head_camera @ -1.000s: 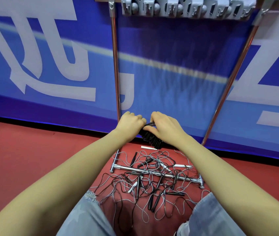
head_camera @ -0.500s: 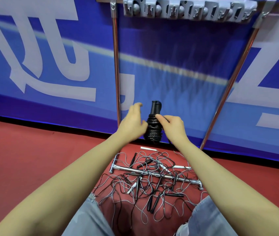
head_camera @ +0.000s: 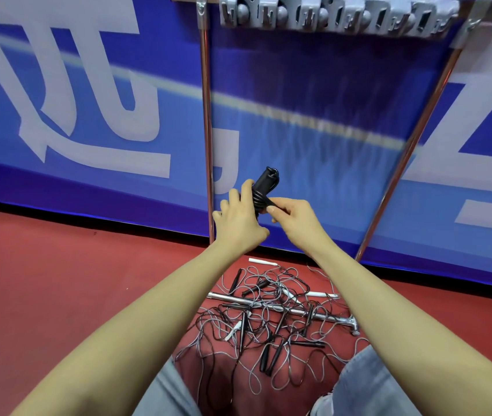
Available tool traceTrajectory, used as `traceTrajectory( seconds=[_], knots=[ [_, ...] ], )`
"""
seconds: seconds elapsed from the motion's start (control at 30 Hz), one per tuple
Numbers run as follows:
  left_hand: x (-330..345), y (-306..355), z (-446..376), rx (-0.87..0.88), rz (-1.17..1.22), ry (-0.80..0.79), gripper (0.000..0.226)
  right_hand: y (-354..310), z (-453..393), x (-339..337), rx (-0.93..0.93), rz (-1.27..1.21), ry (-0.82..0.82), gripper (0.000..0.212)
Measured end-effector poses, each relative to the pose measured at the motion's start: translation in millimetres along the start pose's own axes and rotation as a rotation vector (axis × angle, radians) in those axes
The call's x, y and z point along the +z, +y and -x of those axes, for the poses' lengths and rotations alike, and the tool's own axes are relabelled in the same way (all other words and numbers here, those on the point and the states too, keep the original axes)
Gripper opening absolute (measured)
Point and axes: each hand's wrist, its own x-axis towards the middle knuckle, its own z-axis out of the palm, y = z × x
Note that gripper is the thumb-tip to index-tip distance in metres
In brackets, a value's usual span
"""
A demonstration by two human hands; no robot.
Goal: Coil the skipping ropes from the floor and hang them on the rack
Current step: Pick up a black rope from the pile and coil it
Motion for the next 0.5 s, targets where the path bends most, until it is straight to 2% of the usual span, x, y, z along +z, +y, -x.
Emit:
traceTrajectory(
  seconds=[0.13,0.23,0.3,0.33,0.4,0.5],
  knots=[
    [-2,-6,-4,0.042,0.107,0.094,0.059,-3,0,-7,-0.039,0.014,-0.075,0.024],
    [-2,-3,-2,0.016,0.412,0.002,0.054,-6,-4,-10,0.006,-0.089,0.0,0.022],
    [-5,1,1,0.018,0.536,-0.069,0.051,-5,-6,-13,0.039,-0.169,0.017,0.035],
    [-6,2,1,0.028,0.561,-0.095,0.048,-6,-6,-15,0.048,-0.193,-0.006,0.037],
    [-9,2,-1,0.066,0.523,-0.124,0.042,-8,-6,-19,0.031,-0.216,-0.049,0.026],
    [-11,3,-6,0.102,0.513,-0.14,0.041,-10,-6,-18,-0.01,-0.279,0.054,0.017]
  ],
)
